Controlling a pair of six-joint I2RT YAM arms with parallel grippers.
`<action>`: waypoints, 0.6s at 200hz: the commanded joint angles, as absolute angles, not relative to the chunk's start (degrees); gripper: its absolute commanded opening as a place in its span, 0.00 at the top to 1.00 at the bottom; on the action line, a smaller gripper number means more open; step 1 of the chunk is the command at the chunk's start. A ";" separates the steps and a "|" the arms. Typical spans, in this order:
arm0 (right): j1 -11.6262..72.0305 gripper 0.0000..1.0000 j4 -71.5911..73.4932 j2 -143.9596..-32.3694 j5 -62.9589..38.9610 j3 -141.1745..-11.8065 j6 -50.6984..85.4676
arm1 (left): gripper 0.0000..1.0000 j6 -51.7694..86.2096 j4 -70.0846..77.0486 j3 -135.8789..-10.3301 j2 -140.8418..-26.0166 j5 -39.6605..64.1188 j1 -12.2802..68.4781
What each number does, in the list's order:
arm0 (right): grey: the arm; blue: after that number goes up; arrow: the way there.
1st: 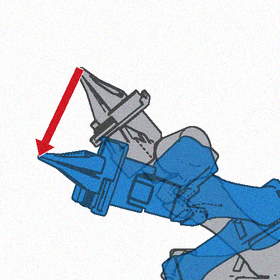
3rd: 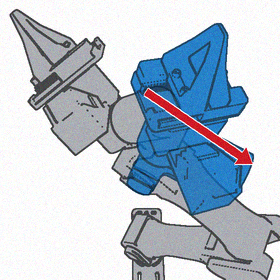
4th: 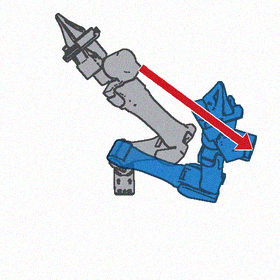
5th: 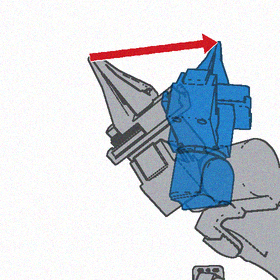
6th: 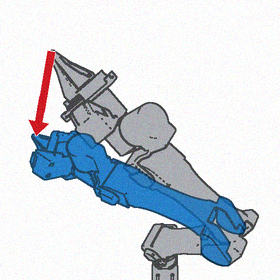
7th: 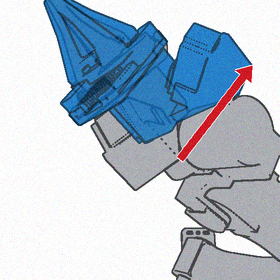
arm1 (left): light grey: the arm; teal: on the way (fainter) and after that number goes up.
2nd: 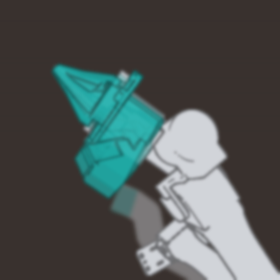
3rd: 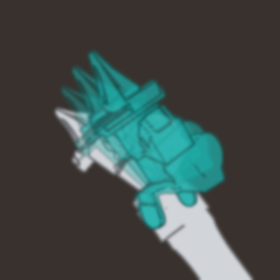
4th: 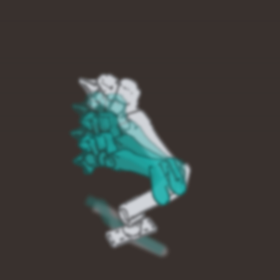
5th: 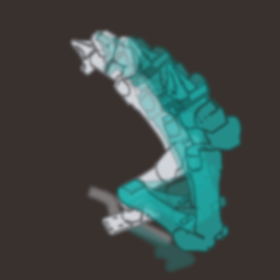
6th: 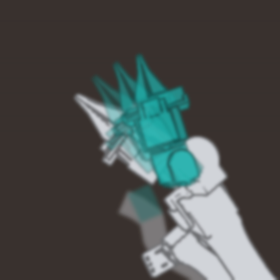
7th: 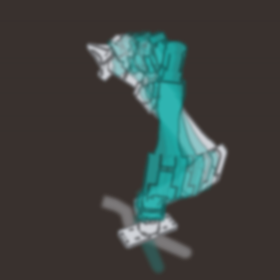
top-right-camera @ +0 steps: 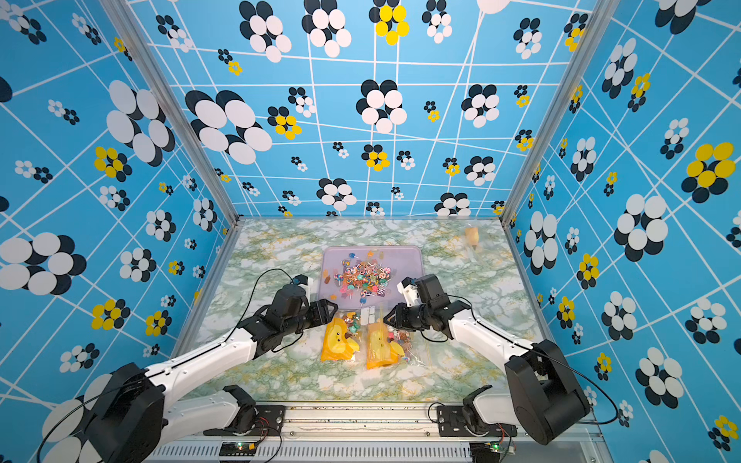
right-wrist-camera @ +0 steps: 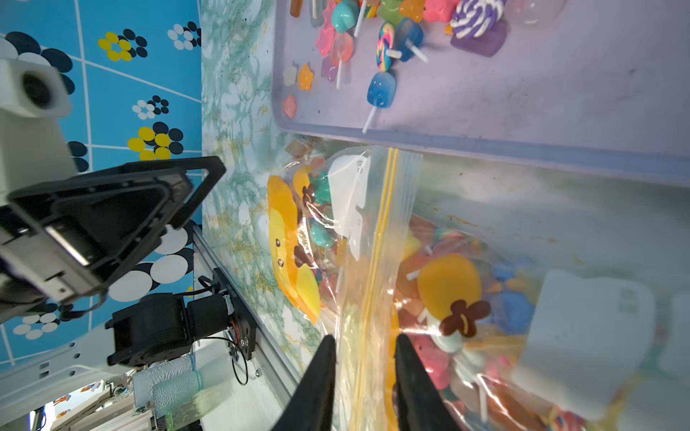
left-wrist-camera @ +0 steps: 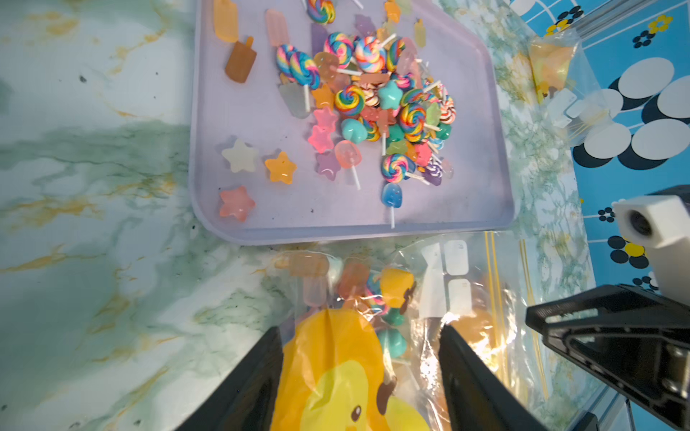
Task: Pour candies out of the ziploc bag
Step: Open the ziploc bag at the center of the board.
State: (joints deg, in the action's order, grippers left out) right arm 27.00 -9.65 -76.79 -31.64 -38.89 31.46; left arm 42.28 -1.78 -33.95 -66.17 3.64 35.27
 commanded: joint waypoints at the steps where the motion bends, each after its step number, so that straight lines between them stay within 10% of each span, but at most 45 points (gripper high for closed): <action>1: 27.33 0.74 -10.81 -76.92 -29.53 -37.72 30.06 | 0.34 38.77 -7.05 -37.04 -65.21 -0.67 38.40; 120: 27.94 0.84 -8.02 -77.28 -30.78 -35.97 31.51 | 0.40 42.67 3.12 -45.20 -82.12 6.55 48.06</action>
